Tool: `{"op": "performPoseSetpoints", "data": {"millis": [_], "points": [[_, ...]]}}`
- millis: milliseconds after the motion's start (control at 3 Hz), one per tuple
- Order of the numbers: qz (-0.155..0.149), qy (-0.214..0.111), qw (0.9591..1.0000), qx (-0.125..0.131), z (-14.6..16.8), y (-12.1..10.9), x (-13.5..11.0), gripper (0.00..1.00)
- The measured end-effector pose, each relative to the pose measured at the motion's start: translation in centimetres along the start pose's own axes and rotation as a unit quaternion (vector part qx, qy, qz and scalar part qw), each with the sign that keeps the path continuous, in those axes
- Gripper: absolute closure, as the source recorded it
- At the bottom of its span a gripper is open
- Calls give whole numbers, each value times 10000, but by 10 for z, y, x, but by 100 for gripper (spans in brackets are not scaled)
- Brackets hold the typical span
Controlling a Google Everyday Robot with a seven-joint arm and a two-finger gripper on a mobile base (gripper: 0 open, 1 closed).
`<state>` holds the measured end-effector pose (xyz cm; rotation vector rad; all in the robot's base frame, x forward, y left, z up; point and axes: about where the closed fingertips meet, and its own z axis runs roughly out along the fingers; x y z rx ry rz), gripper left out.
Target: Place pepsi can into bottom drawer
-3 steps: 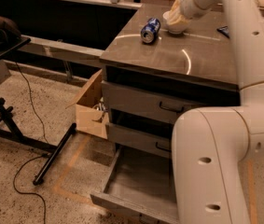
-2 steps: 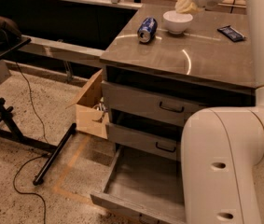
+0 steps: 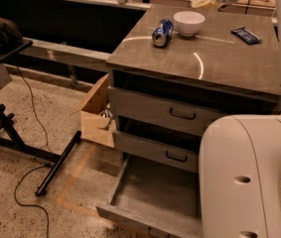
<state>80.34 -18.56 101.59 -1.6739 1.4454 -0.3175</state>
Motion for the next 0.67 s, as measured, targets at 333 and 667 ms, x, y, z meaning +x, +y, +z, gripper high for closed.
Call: {"op": "performPoseSetpoints", "data": {"millis": [333,667], "points": [[659,-270,9973,179,21,-3,2,36],[1069,-315,9925,507,48,-17,5,12]]}}
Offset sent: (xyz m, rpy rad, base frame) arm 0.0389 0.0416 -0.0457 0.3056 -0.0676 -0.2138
